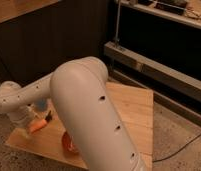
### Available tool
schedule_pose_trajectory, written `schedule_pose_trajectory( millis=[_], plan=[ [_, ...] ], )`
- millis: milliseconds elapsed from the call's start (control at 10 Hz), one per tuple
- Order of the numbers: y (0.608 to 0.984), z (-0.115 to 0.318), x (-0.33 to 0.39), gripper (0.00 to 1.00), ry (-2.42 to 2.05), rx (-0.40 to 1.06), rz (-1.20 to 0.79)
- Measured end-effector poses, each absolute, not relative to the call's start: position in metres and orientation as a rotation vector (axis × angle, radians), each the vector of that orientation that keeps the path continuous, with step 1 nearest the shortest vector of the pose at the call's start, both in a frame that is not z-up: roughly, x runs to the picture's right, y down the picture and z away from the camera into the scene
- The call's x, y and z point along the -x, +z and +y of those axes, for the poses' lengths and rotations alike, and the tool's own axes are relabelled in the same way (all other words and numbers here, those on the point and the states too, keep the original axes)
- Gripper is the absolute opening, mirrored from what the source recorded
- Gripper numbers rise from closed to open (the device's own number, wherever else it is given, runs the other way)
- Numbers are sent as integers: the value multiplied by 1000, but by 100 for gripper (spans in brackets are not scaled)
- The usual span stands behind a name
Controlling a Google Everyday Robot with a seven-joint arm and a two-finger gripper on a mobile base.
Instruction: Place the pepper in the ceramic bowl
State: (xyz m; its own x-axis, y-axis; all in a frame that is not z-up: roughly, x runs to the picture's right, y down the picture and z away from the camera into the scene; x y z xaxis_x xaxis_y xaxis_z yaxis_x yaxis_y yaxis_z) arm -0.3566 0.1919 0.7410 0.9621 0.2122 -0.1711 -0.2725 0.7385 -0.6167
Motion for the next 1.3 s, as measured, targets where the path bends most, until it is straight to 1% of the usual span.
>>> schedule_pose_trajectory(
  millis=[500,1100,1200,1300],
  plan=[
    [773,186,369,65,203,697,39],
    [812,186,370,65,133,727,48],
    [817,188,372,62,122,739,42],
    [820,190,372,53,115,748,37]
  ],
)
